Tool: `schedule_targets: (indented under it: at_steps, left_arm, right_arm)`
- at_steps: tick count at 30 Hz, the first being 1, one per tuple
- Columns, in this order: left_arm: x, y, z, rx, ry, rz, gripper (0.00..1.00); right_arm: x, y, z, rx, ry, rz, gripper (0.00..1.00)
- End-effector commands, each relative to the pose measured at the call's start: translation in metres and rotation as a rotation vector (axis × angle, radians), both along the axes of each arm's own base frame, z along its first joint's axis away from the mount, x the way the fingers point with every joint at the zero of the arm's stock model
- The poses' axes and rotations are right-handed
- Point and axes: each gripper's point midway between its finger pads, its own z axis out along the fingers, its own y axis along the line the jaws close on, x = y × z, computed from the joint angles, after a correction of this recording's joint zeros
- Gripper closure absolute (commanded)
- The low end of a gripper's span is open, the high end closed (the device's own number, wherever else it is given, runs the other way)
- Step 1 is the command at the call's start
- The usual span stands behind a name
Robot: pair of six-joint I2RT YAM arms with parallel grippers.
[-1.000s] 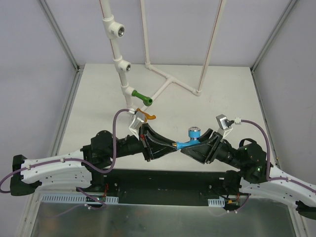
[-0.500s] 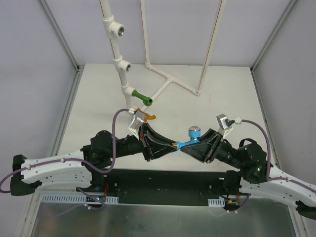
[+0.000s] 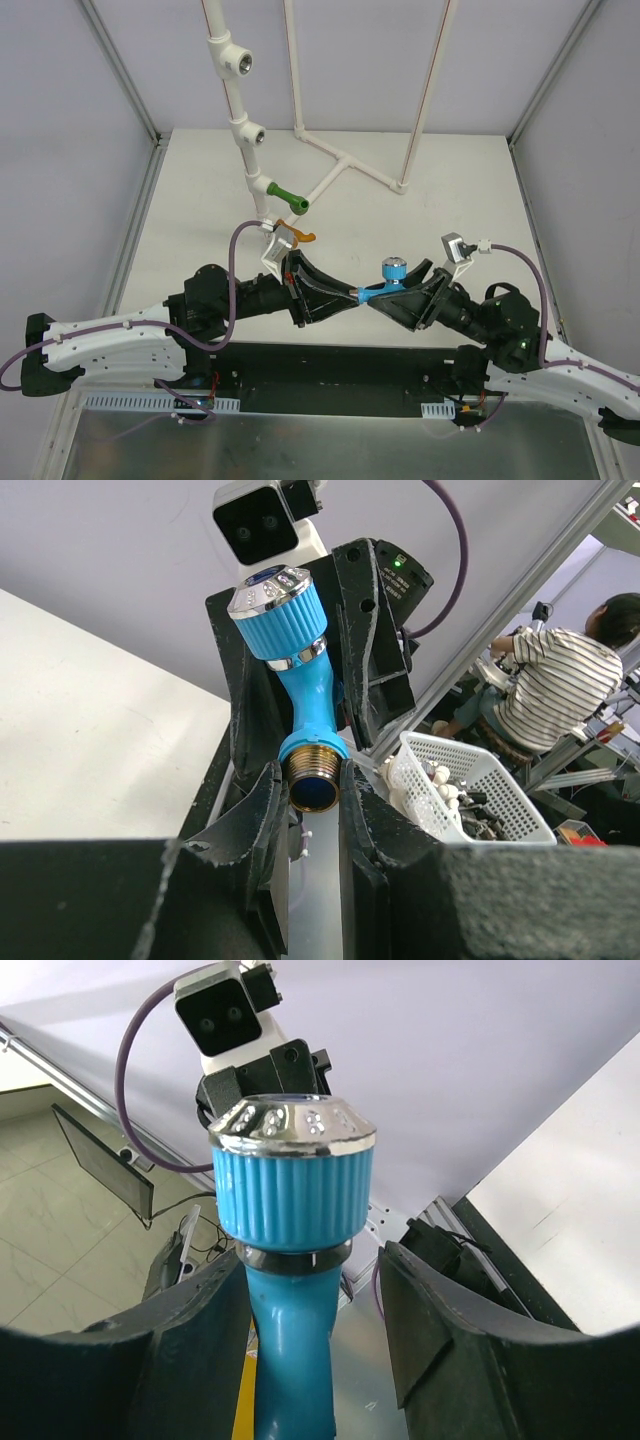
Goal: Install the water faucets
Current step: Pick up the water faucet from the center of the board.
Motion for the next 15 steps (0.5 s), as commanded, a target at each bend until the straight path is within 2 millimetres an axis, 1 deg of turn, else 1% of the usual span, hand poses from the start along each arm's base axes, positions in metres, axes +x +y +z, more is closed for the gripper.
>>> schedule_targets:
  at_steps: [1, 10, 15]
  left_arm:
    - [-0.006, 0.0073, 0.0275, -0.088, -0.025, -0.022, 1.0]
    - [-0.0062, 0.0081, 0.0263, -0.082, -0.025, -0.021, 1.0]
    - [-0.006, 0.0064, 0.0258, -0.079, -0.024, -0.023, 1.0]
  right_arm:
    - [0.004, -0.0107, 0.0211, 0.086, -0.016, -0.042, 0.42]
    - [0.0046, -0.0174, 0.0243, 0.092, -0.026, -0.06, 0.39]
    - [0.0019, -0.0134, 0.0255, 0.081, -0.029, -0.039, 0.39]
